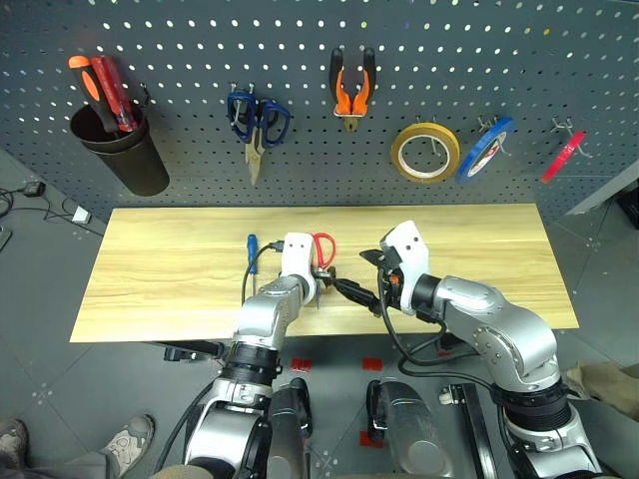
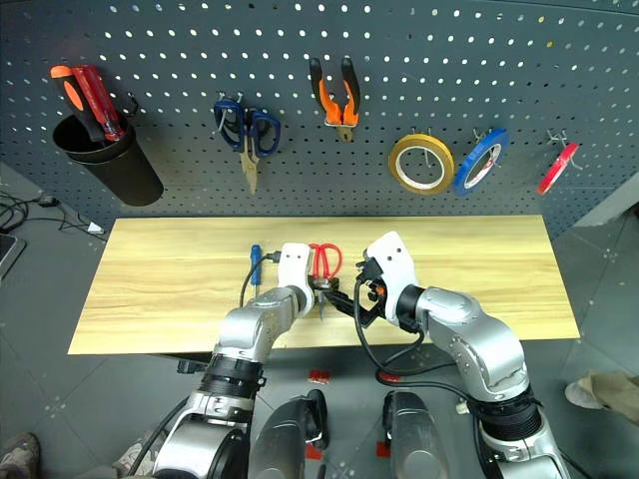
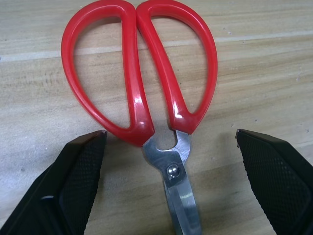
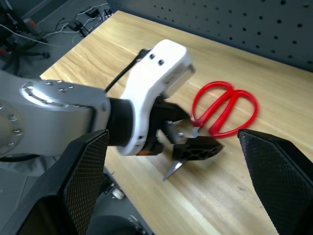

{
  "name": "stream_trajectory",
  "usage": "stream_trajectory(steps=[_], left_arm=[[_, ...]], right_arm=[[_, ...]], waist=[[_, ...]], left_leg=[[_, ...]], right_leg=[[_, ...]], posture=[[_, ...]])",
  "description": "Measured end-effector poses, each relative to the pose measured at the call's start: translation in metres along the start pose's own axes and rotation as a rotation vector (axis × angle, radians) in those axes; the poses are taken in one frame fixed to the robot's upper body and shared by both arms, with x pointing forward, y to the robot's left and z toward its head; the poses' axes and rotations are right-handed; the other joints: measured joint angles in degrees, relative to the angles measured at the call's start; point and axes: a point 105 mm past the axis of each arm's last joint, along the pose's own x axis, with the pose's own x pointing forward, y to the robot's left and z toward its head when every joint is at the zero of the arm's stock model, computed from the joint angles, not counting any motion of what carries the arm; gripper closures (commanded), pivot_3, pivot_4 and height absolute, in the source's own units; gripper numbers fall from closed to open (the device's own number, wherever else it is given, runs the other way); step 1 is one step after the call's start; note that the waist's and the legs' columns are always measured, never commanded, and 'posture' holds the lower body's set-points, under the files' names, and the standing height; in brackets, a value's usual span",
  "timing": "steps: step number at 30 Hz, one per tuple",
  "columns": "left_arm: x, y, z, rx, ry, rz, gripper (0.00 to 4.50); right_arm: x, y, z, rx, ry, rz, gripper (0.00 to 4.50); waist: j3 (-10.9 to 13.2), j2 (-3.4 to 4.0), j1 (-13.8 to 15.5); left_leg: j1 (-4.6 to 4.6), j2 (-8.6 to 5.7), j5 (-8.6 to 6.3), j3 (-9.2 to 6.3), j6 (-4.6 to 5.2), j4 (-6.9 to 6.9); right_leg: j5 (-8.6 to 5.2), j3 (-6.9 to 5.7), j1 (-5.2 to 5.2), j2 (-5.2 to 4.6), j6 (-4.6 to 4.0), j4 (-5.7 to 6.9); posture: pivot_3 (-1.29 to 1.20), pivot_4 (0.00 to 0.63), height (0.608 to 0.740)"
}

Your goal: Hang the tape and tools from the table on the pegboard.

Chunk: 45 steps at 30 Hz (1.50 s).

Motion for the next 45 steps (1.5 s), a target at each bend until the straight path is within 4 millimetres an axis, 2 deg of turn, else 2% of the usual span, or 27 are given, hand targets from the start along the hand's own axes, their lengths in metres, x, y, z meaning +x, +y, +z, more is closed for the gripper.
stream_trajectory(steps=[5, 8, 12, 15, 21, 24, 27, 29, 36, 45], left_arm=[[0.0, 0.003, -0.005, -0.042, 0.026, 0.028, 0.02], [0.0, 0.008, -0.007, -0.077, 0.035, 0.048, 0.62], [-0.001, 0.018, -0.008, -0.07, 0.041, 0.069, 1.9], [-0.001, 0.02, -0.007, -0.035, 0.046, 0.062, 1.9], [-0.005, 0.01, -0.011, 0.095, 0.051, 0.045, 1.9], [-0.008, 0.013, -0.012, 0.066, 0.012, 0.066, 1.32], [-0.011, 0.014, -0.015, 0.063, -0.007, 0.083, 0.33], [-0.014, 0.011, -0.018, 0.077, -0.003, 0.091, 0.06], [-0.014, -0.015, -0.025, 0.09, 0.048, 0.088, 0.06], [-0.005, -0.017, -0.023, 0.084, 0.108, 0.156, 0.06]], right_arm=[[-0.004, -0.004, 0.001, 0.041, 0.0, -0.005, 0.0], [-0.005, -0.005, 0.001, 0.067, 0.001, -0.002, 0.0], [-0.006, -0.006, -0.001, 0.096, 0.014, -0.002, 0.0], [-0.006, -0.003, -0.003, 0.11, 0.025, 0.013, 0.0], [-0.007, -0.004, -0.004, 0.107, 0.033, 0.015, 0.0], [-0.007, -0.004, -0.004, 0.105, 0.033, 0.016, 0.0], [-0.008, -0.005, -0.004, 0.101, 0.035, 0.013, 0.0], [-0.009, -0.005, -0.005, 0.099, 0.038, 0.012, 0.0], [-0.01, 0.0, -0.006, 0.104, 0.043, 0.061, 0.0], [-0.01, 0.002, -0.005, 0.121, 0.037, 0.082, 0.0]], waist=[[-0.1, -0.01, 0.0], [-0.1, -0.03, -0.2], [-0.2, -0.02, -0.2], [-0.2, -0.02, -0.3], [-0.2, -0.02, -0.3], [-0.2, -0.02, -0.3], [-0.2, -0.02, -0.3], [-0.2, -0.02, -0.3], [-0.2, -0.03, -0.1], [-0.2, -0.05, 0.0]], left_leg=[[0.02, 0.01, 0.0, 0.0, 0.0, 0.01], [0.04, 0.02, 0.0, 0.0, 0.0, 0.01], [0.04, 0.01, 0.0, 0.0, 0.0, 0.01], [0.04, 0.01, 0.0, 0.0, 0.0, 0.01], [0.04, 0.01, 0.0, 0.01, -0.01, -0.02], [0.03, 0.02, 0.0, 0.01, 0.0, -0.01], [0.02, 0.02, 0.0, 0.01, 0.0, -0.04], [0.02, 0.01, -0.01, 0.01, 0.0, -0.06], [-0.01, -0.02, -0.04, 0.01, 0.06, -0.06], [0.0, -0.02, -0.06, -0.01, 0.11, 0.01]], right_leg=[[0.01, 0.01, 0.03, 0.0, 0.01, -0.01], [0.01, 0.01, 0.04, 0.0, 0.02, 0.0], [0.01, 0.02, 0.04, 0.0, 0.02, 0.0], [0.02, 0.01, 0.04, 0.0, 0.02, 0.0], [0.02, 0.02, 0.04, 0.0, 0.03, -0.03], [0.03, 0.02, 0.04, -0.01, 0.03, -0.06], [0.03, 0.0, 0.03, -0.01, 0.04, -0.09], [0.03, 0.01, 0.02, -0.01, 0.04, -0.1], [0.04, 0.01, 0.03, -0.02, 0.07, -0.16], [0.1, 0.01, 0.08, -0.01, 0.17, -0.14]], posture=[[-0.21, 0.333, 0.74], [-0.21, 0.333, 0.74], [-0.21, 0.333, 0.74], [-0.21, 0.333, 0.74], [-0.21, 0.331, 0.74], [-0.21, 0.331, 0.74], [-0.2, 0.33, 0.74], [-0.2, 0.327, 0.74], [-0.2, 0.325, 0.74], [-0.2, 0.322, 0.74]])
